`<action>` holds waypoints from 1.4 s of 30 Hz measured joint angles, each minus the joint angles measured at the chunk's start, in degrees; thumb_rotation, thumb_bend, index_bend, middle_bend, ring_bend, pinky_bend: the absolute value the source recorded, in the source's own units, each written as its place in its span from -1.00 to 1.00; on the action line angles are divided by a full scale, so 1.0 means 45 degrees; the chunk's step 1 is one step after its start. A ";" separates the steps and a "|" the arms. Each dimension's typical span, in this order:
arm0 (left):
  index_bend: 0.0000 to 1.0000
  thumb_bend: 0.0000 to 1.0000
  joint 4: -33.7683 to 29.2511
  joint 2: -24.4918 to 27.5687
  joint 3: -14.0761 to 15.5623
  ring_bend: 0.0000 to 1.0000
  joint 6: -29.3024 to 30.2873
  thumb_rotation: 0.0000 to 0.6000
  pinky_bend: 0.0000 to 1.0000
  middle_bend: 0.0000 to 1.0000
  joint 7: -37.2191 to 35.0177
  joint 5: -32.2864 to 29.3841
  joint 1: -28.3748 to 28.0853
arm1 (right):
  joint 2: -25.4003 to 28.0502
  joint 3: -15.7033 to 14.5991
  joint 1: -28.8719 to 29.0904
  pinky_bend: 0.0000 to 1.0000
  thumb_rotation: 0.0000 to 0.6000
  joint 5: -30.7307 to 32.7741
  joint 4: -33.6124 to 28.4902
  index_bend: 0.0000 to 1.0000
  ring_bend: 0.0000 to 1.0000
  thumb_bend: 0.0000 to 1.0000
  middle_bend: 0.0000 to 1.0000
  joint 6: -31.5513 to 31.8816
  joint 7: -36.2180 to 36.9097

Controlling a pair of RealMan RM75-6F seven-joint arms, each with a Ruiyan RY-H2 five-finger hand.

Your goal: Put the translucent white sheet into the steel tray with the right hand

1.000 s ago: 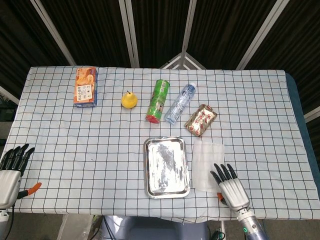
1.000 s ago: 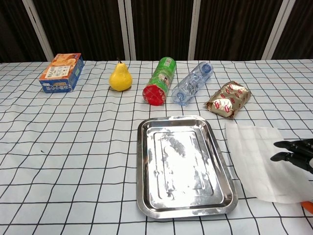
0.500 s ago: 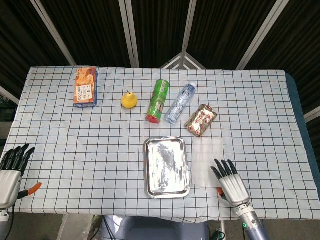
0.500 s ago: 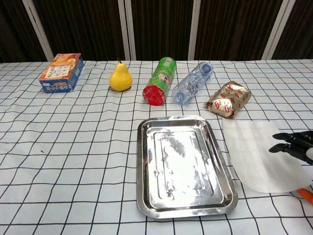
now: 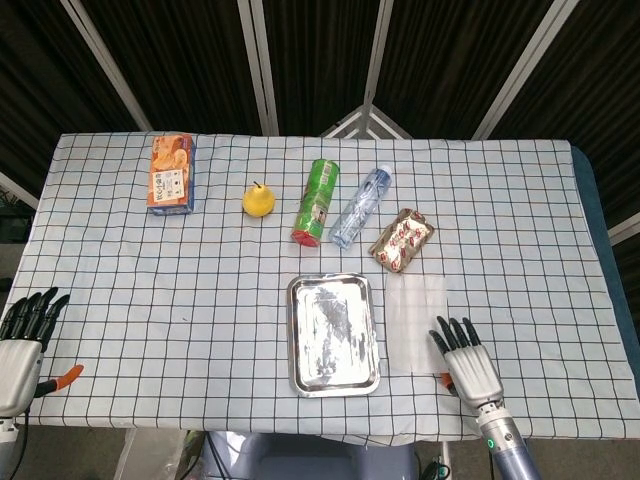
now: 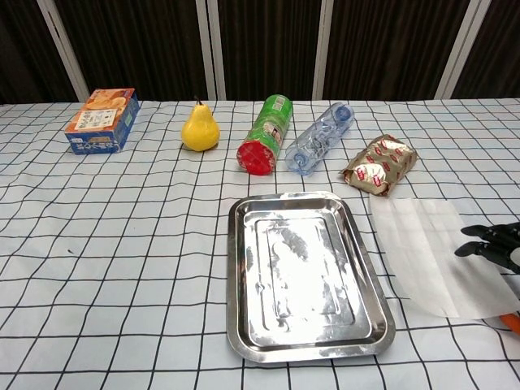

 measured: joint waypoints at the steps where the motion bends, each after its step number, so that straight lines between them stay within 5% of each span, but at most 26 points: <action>1: -1.00 -0.87 0.0000 -0.0001 0.0000 -1.00 0.0003 1.00 -1.00 -1.00 0.0004 0.0002 0.0000 | -0.0003 0.0002 0.0003 -1.00 1.00 0.0027 0.0015 -0.65 -1.00 -0.06 -1.00 -0.0005 -0.0007; 18: -1.00 -0.87 -0.0031 -0.0015 -0.0019 -1.00 -0.0030 1.00 -1.00 -1.00 0.0006 -0.0084 -0.0001 | -0.0296 -0.0115 0.0197 -1.00 1.00 -0.0775 0.0296 0.19 -1.00 0.11 -0.68 0.0428 0.1129; 31: -1.00 -0.87 -0.0055 -0.0011 -0.0065 -1.00 -0.0024 1.00 -1.00 -1.00 -0.0080 -0.0147 -0.0011 | -0.0081 0.0056 0.0426 -1.00 1.00 -0.1800 -0.0391 0.30 -1.00 0.13 -0.62 0.1415 0.1982; 42: -1.00 -0.87 -0.0055 -0.0006 -0.0073 -1.00 0.0031 1.00 -1.00 -1.00 -0.0081 -0.0104 -0.0007 | 0.0540 0.1313 0.1077 -1.00 1.00 -0.2301 -0.2977 0.31 -1.00 0.13 -0.61 0.2066 0.1626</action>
